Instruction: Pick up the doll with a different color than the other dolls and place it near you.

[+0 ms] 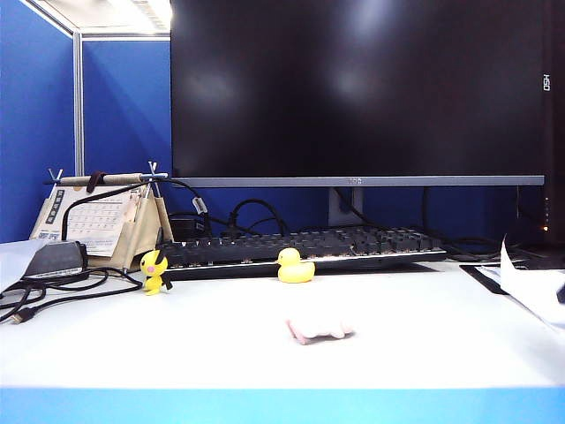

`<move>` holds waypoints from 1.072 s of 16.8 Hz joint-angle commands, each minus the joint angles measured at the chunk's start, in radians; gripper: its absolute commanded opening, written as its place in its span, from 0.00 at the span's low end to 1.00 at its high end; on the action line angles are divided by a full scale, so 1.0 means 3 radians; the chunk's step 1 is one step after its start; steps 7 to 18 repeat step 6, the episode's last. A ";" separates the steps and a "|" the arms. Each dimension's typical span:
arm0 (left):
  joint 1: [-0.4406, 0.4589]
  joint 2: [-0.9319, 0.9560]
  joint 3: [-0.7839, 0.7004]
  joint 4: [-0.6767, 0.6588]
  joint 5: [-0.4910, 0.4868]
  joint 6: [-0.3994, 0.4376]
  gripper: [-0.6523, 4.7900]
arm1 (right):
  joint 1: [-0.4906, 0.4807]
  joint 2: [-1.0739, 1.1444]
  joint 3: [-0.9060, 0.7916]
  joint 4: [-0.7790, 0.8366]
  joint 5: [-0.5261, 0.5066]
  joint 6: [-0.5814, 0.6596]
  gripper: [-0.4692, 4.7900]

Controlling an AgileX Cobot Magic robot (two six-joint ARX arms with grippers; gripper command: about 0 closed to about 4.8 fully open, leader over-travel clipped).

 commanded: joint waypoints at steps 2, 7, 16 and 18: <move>-0.0003 0.0004 0.0006 0.0006 0.0004 0.0001 0.16 | 0.0001 -0.0154 0.0009 -0.0278 0.0006 0.0142 0.25; -0.0003 0.0004 0.0006 0.0006 0.0004 0.0001 0.16 | 0.0017 -0.0375 -0.0039 -0.0623 0.0109 0.0346 0.25; -0.0003 0.0004 0.0006 0.0006 0.0004 0.0001 0.16 | 0.0017 -0.0375 -0.0039 -0.0623 0.0109 0.0346 0.25; -0.0003 0.0004 0.0006 0.0006 0.0004 0.0001 0.16 | 0.0017 -0.0375 -0.0039 -0.0623 0.0109 0.0346 0.25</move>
